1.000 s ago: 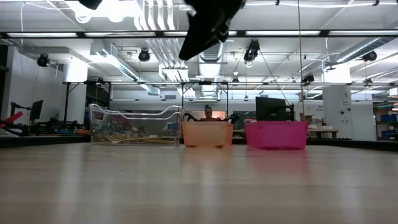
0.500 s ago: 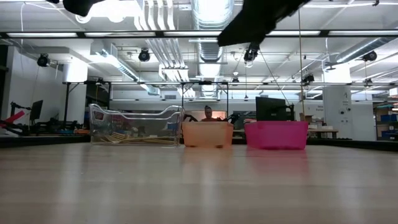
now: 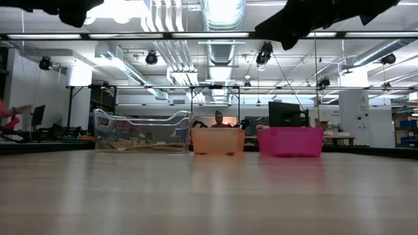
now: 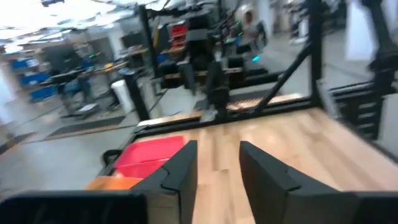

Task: Sort silverware by color (type)
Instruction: Return to Home Position

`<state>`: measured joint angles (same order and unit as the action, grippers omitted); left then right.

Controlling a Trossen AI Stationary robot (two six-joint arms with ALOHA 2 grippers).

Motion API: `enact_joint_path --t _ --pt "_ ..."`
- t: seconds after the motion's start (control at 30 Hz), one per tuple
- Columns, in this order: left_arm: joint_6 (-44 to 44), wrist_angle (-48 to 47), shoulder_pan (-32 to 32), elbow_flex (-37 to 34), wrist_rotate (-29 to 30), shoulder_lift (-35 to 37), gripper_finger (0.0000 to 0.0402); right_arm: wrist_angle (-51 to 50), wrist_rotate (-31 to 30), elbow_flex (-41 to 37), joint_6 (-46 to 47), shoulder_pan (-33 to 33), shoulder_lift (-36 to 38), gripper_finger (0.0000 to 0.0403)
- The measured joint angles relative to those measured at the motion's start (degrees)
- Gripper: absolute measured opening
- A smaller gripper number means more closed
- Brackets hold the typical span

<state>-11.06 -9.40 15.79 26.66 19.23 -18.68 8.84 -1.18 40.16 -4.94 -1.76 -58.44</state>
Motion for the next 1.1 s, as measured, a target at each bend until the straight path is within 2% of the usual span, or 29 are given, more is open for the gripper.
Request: enact_joint_path --t 0.1,0.33,0.53,0.87,1.1 --pt "1.7 -0.2 -1.8 -3.1 -3.3 5.4 0.0080 0.1 1.7 -2.5 -0.2 -1.1 3.0 0.0100" --pt "3.1 -1.7 -2.7 -8.7 -2.9 18.5 0.0036 0.0 1.7 -9.2 0.4 -1.3 10.2 0.0100" --pt "4.1 -1.7 -2.9 -9.2 1.8 17.6 0.0006 0.1 1.6 -14.3 0.8 -1.6 17.2 0.0100" --pt "6.0 -1.8 -2.9 -9.9 2.6 18.6 0.0000 -0.2 1.6 -21.4 0.5 -2.0 29.0 0.0100" --pt "9.8 -1.2 -2.9 -13.6 2.7 18.7 0.0000 -0.1 1.6 -28.5 0.8 -2.0 38.1 0.0100"
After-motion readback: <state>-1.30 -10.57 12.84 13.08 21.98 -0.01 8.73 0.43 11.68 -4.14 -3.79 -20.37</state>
